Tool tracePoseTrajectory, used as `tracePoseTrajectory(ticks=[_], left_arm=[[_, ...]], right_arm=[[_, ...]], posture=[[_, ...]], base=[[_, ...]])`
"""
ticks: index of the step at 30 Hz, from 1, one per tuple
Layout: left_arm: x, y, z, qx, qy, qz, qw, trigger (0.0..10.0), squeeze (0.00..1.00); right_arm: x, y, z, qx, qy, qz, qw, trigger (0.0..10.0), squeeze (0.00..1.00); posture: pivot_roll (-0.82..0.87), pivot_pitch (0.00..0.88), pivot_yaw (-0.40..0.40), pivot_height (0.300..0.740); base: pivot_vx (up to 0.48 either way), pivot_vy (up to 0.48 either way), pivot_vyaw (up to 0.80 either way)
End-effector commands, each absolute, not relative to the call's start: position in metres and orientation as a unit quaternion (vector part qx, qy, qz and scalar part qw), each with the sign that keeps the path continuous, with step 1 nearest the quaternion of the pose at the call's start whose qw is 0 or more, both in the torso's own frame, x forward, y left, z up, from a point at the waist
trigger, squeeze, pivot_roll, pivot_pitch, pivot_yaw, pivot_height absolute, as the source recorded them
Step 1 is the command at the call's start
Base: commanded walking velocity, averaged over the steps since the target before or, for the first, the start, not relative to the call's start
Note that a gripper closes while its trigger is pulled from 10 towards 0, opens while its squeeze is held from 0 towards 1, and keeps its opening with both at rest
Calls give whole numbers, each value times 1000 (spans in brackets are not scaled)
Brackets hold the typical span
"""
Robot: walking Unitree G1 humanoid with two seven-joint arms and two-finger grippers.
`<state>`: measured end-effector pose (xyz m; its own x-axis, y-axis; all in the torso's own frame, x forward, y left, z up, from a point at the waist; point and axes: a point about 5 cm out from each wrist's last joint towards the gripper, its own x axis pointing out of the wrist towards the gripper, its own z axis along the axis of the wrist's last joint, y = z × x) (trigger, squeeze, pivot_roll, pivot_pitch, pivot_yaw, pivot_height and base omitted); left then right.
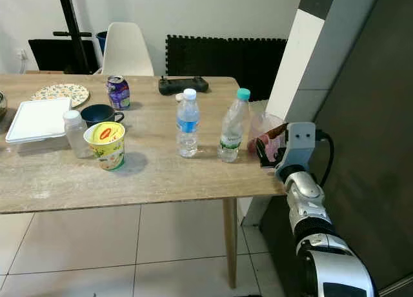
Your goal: Restocking fridge
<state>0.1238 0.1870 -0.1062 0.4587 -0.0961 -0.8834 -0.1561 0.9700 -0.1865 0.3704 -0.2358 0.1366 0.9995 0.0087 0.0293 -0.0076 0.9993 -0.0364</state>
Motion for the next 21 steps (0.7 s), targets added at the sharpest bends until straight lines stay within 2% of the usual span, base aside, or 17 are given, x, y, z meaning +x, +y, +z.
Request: tracePoseTrajectory(ticks=[1,8,21], left_arm=[[112,179,-111,-132,538,16,832,10000,0],[112,180,-111,-133,539,16,832,10000,0],[112,181,-110,-133,537,15,833,10000,0]], right_arm=[[371,-235,134,-23,-4,-3,1000,10000,0],[371,-241,134,-27,5,-36,999,10000,0],[368,-234,121,-17,28,-31,999,10000,0]], posture=[[-20,0,-82,740],[-11,0,-84,740],[-5,0,-83,740]], base=[[0,0,0],[0,0,0],[0,0,0]])
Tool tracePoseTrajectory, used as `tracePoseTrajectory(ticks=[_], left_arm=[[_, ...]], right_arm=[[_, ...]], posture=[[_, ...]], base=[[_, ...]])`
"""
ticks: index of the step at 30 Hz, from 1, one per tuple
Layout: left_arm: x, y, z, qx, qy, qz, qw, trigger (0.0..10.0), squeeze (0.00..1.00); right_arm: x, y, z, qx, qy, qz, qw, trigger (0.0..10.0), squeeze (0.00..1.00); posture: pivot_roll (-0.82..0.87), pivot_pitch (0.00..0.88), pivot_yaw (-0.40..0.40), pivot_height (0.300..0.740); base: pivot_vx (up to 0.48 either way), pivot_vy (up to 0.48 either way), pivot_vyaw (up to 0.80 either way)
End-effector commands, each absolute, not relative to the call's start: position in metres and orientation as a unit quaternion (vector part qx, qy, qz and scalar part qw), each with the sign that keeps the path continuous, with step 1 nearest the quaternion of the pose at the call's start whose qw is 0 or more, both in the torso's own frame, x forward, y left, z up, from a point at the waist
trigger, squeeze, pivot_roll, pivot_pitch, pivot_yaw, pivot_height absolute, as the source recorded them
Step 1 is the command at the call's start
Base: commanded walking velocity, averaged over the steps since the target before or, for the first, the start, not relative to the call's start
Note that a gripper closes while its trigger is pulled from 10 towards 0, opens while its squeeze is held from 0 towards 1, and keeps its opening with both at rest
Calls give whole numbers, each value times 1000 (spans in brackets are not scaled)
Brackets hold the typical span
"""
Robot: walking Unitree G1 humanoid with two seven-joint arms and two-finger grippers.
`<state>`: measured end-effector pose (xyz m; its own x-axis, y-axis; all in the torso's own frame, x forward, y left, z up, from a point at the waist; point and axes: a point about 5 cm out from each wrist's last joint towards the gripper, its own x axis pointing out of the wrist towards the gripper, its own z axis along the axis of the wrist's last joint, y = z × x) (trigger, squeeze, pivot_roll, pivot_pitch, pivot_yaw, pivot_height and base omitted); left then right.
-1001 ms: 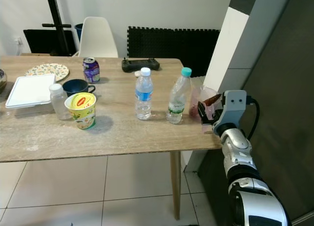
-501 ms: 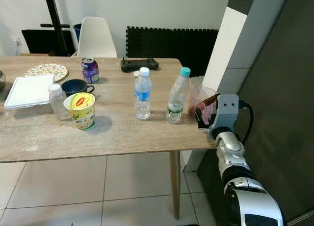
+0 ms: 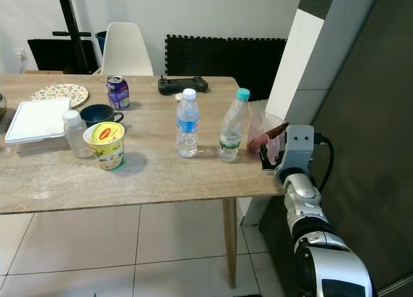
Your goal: Restocking fridge
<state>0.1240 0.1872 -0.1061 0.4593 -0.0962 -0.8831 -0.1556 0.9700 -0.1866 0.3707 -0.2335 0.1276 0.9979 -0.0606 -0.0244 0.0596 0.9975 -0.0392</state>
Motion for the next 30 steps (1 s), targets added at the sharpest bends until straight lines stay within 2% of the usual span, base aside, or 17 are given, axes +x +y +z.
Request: tracePoseTrajectory(ticks=[1,30], left_arm=[[112,181,-110,-133,537,15,833,10000,0],[119,183,-108,-131,530,17,838,10000,0]], right_arm=[[368,-234,121,-17,28,-31,999,10000,0],[372,-233,126,-9,30,-35,999,10000,0]], posture=[[-5,0,-83,740],[45,0,-97,740]], base=[[0,0,0],[0,0,0]])
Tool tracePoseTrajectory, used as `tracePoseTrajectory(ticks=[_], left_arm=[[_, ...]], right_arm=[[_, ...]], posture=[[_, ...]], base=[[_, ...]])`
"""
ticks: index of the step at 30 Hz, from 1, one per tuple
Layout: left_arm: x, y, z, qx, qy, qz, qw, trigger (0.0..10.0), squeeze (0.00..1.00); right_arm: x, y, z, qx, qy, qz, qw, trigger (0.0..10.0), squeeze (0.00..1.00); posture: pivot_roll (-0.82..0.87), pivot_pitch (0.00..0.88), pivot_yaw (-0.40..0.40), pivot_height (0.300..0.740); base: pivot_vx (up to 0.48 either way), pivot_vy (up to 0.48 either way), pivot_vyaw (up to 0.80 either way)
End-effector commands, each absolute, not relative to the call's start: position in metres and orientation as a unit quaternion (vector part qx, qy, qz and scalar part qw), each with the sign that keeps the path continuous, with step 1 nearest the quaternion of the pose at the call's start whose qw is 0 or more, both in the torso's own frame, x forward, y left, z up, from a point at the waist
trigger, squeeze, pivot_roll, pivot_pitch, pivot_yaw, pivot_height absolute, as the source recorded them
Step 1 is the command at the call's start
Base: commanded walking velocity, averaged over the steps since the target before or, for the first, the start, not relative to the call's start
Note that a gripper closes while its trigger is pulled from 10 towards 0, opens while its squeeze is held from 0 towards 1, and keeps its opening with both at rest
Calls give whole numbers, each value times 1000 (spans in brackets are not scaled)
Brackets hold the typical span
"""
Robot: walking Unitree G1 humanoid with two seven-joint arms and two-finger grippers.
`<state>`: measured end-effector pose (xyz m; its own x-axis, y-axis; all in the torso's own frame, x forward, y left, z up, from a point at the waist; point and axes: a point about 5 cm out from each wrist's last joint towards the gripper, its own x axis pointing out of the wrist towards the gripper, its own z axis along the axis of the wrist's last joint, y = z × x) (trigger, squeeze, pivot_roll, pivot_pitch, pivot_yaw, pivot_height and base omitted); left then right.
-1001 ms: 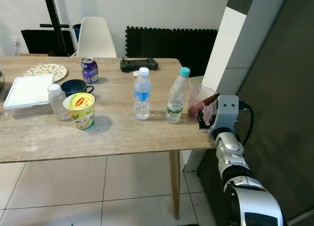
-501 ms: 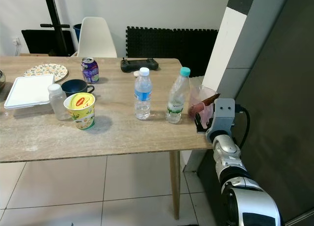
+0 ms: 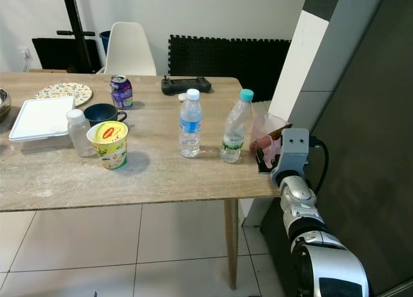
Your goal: Restocking fridge
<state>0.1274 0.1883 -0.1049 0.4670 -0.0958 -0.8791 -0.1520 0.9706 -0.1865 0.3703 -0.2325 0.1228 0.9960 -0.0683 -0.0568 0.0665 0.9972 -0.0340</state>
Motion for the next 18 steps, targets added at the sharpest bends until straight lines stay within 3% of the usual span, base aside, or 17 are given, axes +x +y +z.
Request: tracePoseTrajectory(ticks=[1,18], left_arm=[[119,183,-108,-131,530,17,838,10000,0],[117,185,-109,-128,533,17,836,10000,0]], right_arm=[[373,-232,126,-9,29,-35,999,10000,0],[376,-231,133,2,16,-34,999,10000,0]], posture=[[45,0,-96,740],[41,0,-86,740]], base=[[0,0,0],[0,0,0]])
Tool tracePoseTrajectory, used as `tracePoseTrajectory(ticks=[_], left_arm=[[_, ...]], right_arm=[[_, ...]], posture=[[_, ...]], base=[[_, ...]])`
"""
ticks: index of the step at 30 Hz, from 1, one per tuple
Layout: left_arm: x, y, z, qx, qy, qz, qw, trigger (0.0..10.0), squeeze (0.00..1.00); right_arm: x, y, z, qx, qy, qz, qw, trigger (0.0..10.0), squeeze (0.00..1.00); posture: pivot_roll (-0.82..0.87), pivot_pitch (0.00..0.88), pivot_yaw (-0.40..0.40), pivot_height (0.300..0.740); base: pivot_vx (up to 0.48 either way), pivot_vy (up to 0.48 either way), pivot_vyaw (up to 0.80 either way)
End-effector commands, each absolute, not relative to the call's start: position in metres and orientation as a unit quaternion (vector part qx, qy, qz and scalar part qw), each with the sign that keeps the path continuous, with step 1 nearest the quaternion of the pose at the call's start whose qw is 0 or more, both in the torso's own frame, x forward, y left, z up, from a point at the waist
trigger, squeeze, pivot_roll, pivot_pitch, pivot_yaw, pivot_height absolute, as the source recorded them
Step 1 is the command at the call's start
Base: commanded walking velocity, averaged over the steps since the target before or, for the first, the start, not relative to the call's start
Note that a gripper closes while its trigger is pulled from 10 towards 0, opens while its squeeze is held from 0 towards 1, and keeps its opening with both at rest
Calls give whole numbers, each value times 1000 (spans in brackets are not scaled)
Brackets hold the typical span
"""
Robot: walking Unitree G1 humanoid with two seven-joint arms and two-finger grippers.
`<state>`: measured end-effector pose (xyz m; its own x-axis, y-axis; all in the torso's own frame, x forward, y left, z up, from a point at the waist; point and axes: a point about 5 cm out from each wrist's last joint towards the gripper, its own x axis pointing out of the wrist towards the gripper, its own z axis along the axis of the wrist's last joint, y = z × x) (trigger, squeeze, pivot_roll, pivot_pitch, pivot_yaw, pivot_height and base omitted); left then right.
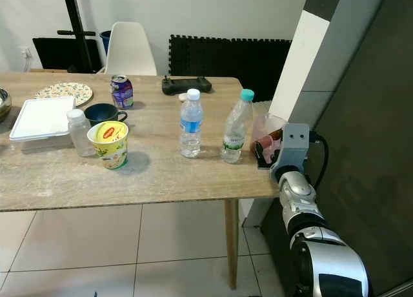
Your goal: Restocking fridge
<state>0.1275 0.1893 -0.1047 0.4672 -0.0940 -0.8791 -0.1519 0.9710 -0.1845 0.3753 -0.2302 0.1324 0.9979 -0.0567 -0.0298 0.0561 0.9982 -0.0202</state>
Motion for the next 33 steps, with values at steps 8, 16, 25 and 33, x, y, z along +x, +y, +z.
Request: tracePoseTrajectory(ticks=[8,16,25,33], left_arm=[[116,186,-109,-127,533,16,836,10000,0],[116,186,-109,-126,534,16,836,10000,0],[115,186,-109,-125,534,16,836,10000,0],[115,187,-109,-124,533,16,837,10000,0]], right_arm=[[377,-233,136,-1,14,-38,999,10000,0],[376,-234,134,-6,21,-44,999,3333,0],[376,-235,134,-7,22,-46,999,1255,0],[376,-235,134,-7,23,-46,999,471,0]], posture=[[40,0,-82,740],[39,0,-81,740],[40,0,-79,740],[40,0,-80,740]], base=[[0,0,0],[0,0,0],[0,0,0],[0,0,0]])
